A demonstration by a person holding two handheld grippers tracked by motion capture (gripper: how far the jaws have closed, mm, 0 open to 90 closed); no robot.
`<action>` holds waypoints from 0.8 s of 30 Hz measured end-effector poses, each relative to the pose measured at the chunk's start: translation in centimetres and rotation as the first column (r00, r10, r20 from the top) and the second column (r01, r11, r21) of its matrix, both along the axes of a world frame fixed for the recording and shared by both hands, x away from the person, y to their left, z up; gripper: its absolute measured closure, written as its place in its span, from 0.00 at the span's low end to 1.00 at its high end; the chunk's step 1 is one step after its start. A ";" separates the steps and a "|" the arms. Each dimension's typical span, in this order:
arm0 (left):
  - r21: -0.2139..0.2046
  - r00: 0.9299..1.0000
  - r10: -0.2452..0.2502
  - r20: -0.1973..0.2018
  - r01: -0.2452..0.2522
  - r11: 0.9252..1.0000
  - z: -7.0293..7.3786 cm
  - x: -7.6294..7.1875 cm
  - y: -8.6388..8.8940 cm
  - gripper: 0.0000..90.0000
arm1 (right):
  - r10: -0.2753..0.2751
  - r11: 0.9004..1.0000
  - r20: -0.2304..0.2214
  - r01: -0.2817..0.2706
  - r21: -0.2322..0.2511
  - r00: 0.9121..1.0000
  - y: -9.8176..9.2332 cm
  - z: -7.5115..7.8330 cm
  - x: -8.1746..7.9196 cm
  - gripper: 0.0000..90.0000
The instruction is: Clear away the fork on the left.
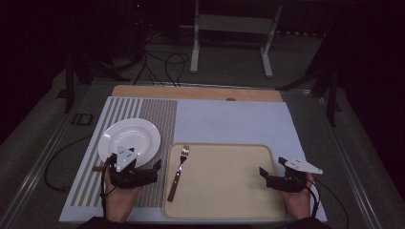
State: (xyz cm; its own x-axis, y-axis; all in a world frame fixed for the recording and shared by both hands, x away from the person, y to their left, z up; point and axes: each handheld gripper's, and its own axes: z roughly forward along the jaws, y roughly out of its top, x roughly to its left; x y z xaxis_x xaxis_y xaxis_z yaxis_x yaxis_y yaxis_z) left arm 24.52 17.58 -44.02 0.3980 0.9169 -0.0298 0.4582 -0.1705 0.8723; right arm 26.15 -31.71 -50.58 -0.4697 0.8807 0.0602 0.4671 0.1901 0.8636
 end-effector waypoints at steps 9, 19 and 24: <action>0.035 0.998 -0.042 0.052 0.041 0.999 -0.4 0.7 2.6 0.00 | 0.006 1.000 0.010 -0.006 0.000 1.000 -0.2 0.1 0.1 0.10; 0.002 0.996 -0.054 0.069 0.054 0.999 -3.4 0.3 5.2 0.00 | 0.053 0.999 0.054 -0.053 -0.003 0.997 -0.5 0.4 0.4 0.09; -0.012 0.993 -0.059 0.105 0.060 0.998 -3.9 -0.1 5.5 0.00 | 0.072 0.997 0.071 -0.071 -0.008 0.995 -0.7 0.6 0.3 0.09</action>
